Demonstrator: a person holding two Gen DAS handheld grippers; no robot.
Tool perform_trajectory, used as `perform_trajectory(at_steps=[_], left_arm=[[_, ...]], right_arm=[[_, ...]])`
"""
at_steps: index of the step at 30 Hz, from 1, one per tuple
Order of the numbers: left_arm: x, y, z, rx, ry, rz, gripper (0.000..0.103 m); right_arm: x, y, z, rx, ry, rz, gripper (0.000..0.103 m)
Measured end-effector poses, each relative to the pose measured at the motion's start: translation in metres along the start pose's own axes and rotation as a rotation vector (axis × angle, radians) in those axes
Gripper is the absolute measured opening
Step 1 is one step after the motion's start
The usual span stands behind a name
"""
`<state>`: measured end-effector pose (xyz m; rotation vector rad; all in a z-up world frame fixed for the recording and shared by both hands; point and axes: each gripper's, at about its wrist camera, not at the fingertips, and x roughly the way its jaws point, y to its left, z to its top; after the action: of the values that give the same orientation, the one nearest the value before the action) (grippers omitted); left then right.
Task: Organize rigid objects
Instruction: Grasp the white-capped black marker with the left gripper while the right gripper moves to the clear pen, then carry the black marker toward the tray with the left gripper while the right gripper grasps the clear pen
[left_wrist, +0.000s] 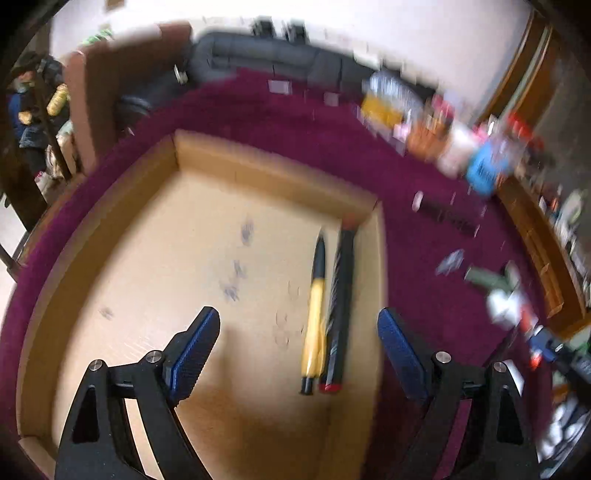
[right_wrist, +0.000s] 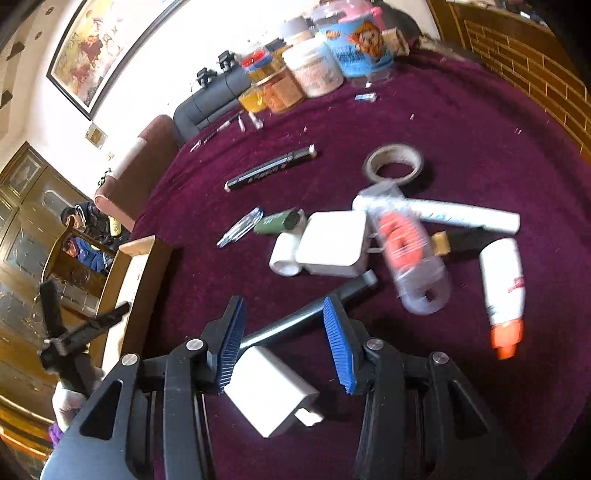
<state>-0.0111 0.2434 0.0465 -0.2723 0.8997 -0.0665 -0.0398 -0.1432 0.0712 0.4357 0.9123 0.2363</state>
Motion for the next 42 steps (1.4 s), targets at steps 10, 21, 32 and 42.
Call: perform_trajectory(at_steps=[10,21,32,42], left_arm=[[-0.008,-0.133,0.027,0.357,-0.102,-0.066,0.087],[0.099,-0.246,0.049,0.737,-0.029,0.059,0.087],[0.182,-0.268,0.062,0.935,0.142,0.033,0.085],[0.165,-0.246,0.061,0.758,0.28,-0.16,0.034]], right_arm=[[0.002,-0.036,0.078,0.122,-0.213,0.017,0.048],[0.047,-0.083,0.09,0.129,-0.143,-0.004,0.047],[0.038,-0.072,0.09,0.072,-0.176,-0.034,0.048],[0.038,-0.073,0.09,0.08,-0.175,-0.087,0.048]])
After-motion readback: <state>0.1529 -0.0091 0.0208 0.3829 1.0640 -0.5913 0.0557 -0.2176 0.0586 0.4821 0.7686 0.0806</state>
